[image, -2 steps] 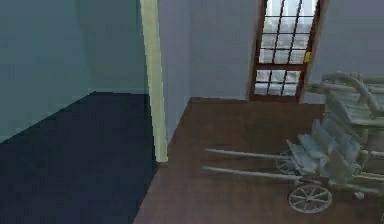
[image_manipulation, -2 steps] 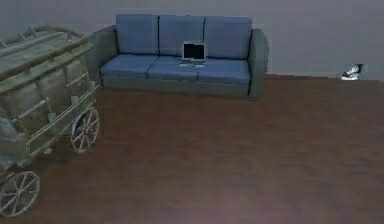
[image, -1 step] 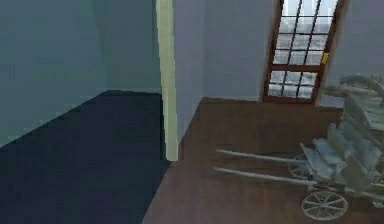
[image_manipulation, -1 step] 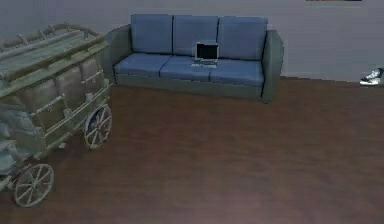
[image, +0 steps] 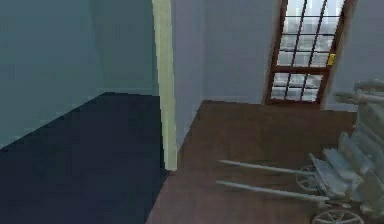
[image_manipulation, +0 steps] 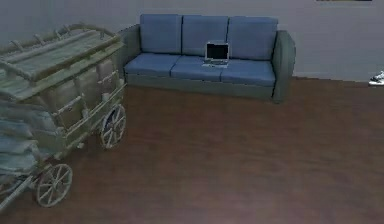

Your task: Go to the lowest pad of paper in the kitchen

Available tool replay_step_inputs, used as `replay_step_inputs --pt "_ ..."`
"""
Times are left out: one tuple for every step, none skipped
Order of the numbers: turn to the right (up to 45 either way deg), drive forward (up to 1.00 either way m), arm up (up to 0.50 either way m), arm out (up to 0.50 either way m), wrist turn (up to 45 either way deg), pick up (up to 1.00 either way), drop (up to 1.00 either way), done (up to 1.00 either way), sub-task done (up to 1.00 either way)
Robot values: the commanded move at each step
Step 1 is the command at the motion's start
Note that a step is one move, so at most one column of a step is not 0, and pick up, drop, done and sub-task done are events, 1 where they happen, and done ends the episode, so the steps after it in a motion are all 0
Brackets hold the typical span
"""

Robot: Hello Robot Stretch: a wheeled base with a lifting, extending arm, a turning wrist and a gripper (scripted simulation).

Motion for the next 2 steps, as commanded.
replay_step_inputs --pt "-45.0 0.00 0.00 0.00 0.0 0.00 0.00 0.00 0.00" --pt "-9.0 0.00 0.00 0.00 0.0 0.00 0.00 0.00 0.00"
